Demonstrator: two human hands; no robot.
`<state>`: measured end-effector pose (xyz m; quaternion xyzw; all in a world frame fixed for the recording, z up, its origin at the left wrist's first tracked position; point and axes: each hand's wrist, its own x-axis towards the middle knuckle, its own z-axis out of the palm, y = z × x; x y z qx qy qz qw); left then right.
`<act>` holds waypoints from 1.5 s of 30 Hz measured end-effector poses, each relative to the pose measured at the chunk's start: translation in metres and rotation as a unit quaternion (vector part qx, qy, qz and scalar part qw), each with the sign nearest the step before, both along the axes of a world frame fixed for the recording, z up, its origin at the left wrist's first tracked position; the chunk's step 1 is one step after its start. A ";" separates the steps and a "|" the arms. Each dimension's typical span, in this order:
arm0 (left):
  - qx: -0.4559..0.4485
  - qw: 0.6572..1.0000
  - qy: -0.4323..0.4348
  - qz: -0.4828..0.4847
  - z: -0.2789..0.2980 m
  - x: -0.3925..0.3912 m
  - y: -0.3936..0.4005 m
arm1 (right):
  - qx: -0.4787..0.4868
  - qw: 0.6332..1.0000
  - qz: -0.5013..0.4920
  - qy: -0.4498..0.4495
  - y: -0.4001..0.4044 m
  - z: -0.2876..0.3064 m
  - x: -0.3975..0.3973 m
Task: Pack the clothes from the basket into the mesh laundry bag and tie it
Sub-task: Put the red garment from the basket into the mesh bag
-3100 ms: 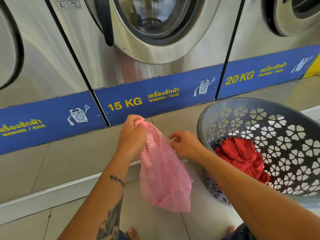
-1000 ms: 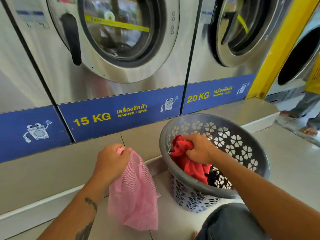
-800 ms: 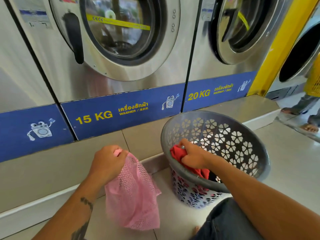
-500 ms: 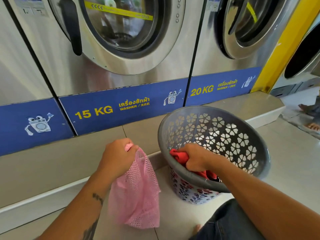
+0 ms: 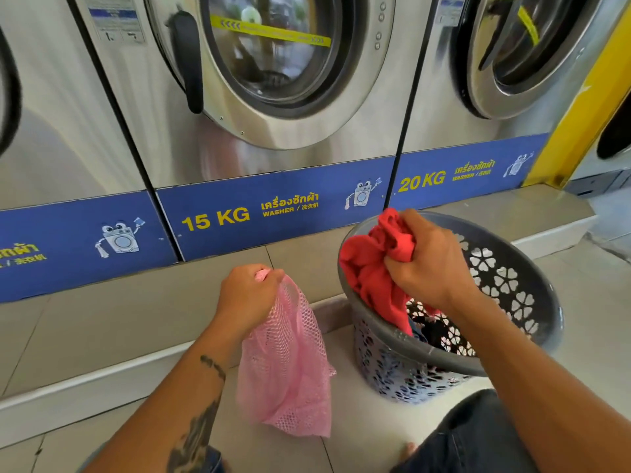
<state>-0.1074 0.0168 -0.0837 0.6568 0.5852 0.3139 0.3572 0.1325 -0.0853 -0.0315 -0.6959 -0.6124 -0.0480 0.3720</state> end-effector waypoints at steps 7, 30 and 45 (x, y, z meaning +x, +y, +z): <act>-0.099 0.970 -0.211 0.071 0.006 -0.030 0.013 | 0.029 0.993 0.111 0.016 0.008 -0.005 -0.105; -0.068 0.995 -0.066 -0.008 -0.009 -0.065 0.028 | -0.143 0.975 0.171 0.014 0.042 -0.137 -0.175; -0.098 0.979 -0.150 -0.101 0.005 -0.046 0.021 | -0.090 0.893 0.197 0.393 0.050 -0.097 -0.157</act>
